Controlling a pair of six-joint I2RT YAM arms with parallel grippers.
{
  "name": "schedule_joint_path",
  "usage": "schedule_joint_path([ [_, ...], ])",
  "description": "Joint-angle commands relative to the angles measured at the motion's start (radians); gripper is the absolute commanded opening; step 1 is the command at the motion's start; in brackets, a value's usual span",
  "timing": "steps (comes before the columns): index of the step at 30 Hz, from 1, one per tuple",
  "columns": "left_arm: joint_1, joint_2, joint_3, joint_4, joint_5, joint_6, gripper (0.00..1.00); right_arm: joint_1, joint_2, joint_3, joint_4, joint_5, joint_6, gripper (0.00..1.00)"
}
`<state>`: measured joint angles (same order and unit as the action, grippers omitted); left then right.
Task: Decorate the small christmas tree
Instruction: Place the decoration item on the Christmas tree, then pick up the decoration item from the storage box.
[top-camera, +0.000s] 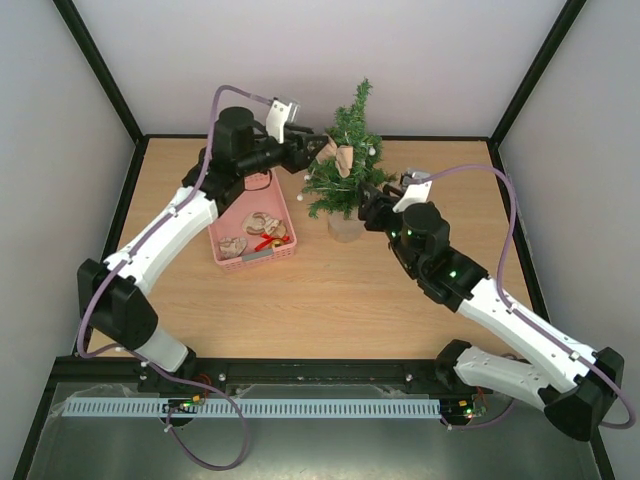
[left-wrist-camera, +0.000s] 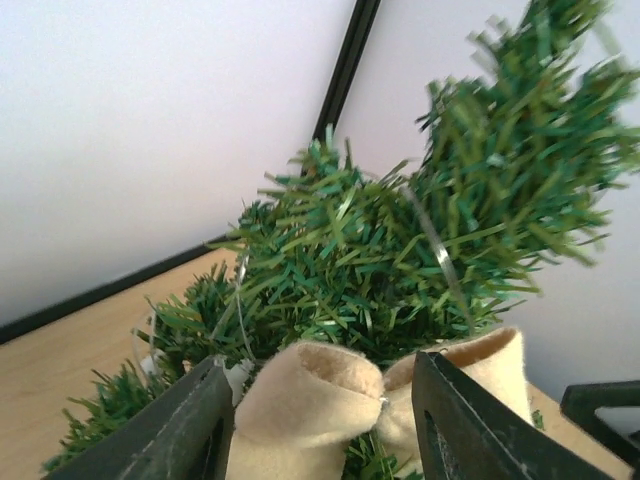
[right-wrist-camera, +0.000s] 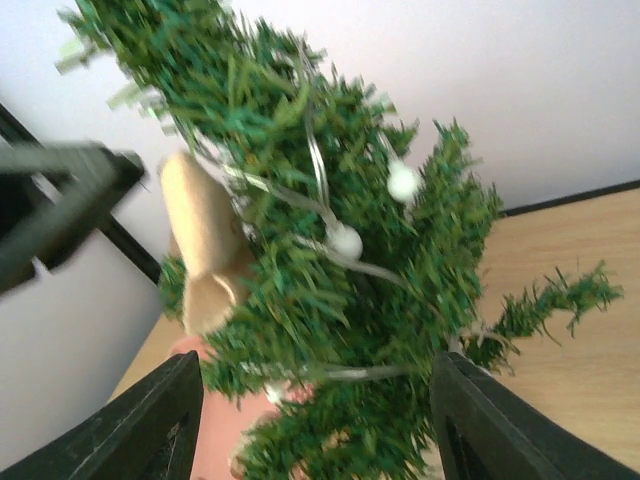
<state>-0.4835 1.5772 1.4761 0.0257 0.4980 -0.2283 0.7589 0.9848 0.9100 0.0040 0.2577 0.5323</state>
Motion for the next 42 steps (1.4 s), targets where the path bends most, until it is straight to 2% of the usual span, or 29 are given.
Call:
schedule_joint_path([
  [1, 0.001, -0.093, -0.003, -0.023, -0.064, 0.02, 0.52, -0.003, -0.054, -0.091, -0.048, -0.033, 0.046, 0.61],
  [6, 0.022, -0.156, -0.063, -0.06, -0.126, 0.044, 0.59, -0.004, -0.097, -0.213, -0.013, -0.089, 0.116, 0.62],
  [13, 0.086, -0.237, -0.162, -0.171, -0.271, 0.035, 0.58, -0.004, -0.085, -0.364, 0.111, -0.147, 0.225, 0.59],
  [16, 0.129, -0.247, -0.202, -0.224, -0.248, 0.022, 0.57, -0.017, -0.042, -0.432, 0.228, -0.166, 0.317, 0.49],
  [20, 0.182, -0.265, -0.286, -0.24, -0.191, 0.011, 0.56, -0.063, 0.054, -0.491, 0.387, -0.248, 0.406, 0.47],
  [25, 0.219, -0.307, -0.4, -0.247, -0.164, 0.03, 0.56, -0.137, 0.188, -0.494, 0.514, -0.327, 0.424, 0.47],
  [31, 0.227, -0.369, -0.503, -0.26, -0.146, 0.023, 0.56, -0.321, 0.349, -0.493, 0.662, -0.539, 0.411, 0.42],
  [34, 0.231, -0.393, -0.556, -0.24, -0.208, -0.023, 0.56, -0.357, 0.42, -0.458, 0.667, -0.573, 0.38, 0.4],
  [37, 0.24, -0.378, -0.592, -0.263, -0.263, -0.034, 0.55, -0.397, 0.498, -0.437, 0.717, -0.589, 0.389, 0.32],
  [42, 0.24, -0.347, -0.614, -0.272, -0.272, -0.009, 0.5, -0.399, 0.559, -0.412, 0.725, -0.628, 0.375, 0.31],
])
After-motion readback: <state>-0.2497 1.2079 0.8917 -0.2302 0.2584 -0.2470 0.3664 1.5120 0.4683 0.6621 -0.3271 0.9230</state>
